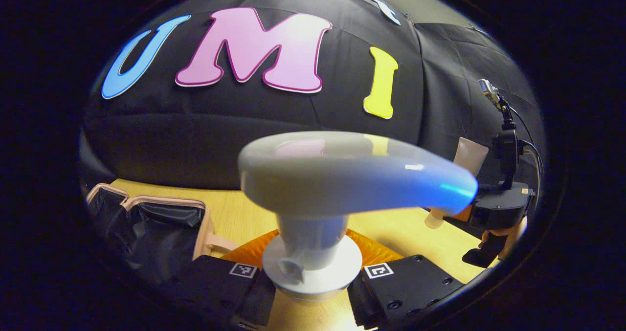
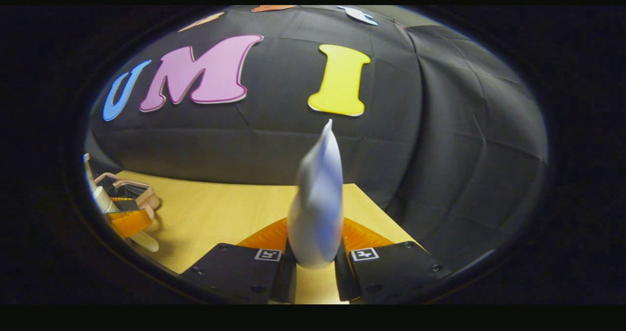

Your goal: First open the suitcase, pack the skin care products into it, and then close the suitcase.

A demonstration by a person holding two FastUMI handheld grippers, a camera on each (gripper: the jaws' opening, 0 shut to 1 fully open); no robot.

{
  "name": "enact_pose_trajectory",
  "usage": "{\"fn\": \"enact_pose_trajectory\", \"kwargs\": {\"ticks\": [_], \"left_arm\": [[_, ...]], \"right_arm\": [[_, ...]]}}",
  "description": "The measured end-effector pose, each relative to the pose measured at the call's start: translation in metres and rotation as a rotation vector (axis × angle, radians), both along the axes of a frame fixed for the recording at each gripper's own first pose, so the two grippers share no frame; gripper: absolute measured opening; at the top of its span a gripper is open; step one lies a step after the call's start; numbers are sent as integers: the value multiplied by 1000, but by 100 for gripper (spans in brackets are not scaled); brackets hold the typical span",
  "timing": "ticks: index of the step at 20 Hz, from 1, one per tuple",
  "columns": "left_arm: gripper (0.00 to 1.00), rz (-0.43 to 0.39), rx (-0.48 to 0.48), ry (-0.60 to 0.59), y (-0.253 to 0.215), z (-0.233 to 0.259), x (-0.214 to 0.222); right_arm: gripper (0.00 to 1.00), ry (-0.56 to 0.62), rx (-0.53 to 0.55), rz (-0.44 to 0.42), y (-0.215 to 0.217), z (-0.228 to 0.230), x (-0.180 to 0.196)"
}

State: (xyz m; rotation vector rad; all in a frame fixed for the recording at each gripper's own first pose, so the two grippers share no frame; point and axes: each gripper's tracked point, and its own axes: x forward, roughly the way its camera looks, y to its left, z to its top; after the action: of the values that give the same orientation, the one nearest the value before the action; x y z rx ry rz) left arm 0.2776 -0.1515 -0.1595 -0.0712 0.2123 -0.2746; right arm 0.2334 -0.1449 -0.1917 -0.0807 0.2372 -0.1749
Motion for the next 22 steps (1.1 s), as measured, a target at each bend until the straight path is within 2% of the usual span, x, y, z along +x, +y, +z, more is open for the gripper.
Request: {"fn": "enact_pose_trajectory", "kwargs": {"ticks": [3, 4, 5, 9, 15, 16, 17, 19, 22], "left_arm": [[64, 42, 12, -15, 44, 37, -22], [64, 62, 17, -8, 62, 46, -29], [64, 80, 18, 0, 81, 52, -35], [64, 153, 49, 110, 164, 47, -58], [65, 168, 119, 364, 236, -8, -63], [65, 164, 120, 427, 243, -18, -61], [64, 148, 116, 499, 245, -30, -59], [65, 140, 135, 621, 253, -53, -57], [65, 120, 171, 731, 253, -83, -42]], "right_arm": [[36, -7, 10, 71, 48, 27, -16], [41, -9, 13, 99, 67, 35, -22], [36, -8, 15, 127, 86, 43, -26], [36, -12, 57, 252, 170, 65, -46], [36, 19, 119, 438, 294, 78, -50], [41, 22, 127, 466, 310, 78, -51], [36, 24, 129, 489, 324, 78, -51], [36, 36, 128, 526, 344, 73, -56], [36, 87, 163, 568, 363, 53, -58]]}}
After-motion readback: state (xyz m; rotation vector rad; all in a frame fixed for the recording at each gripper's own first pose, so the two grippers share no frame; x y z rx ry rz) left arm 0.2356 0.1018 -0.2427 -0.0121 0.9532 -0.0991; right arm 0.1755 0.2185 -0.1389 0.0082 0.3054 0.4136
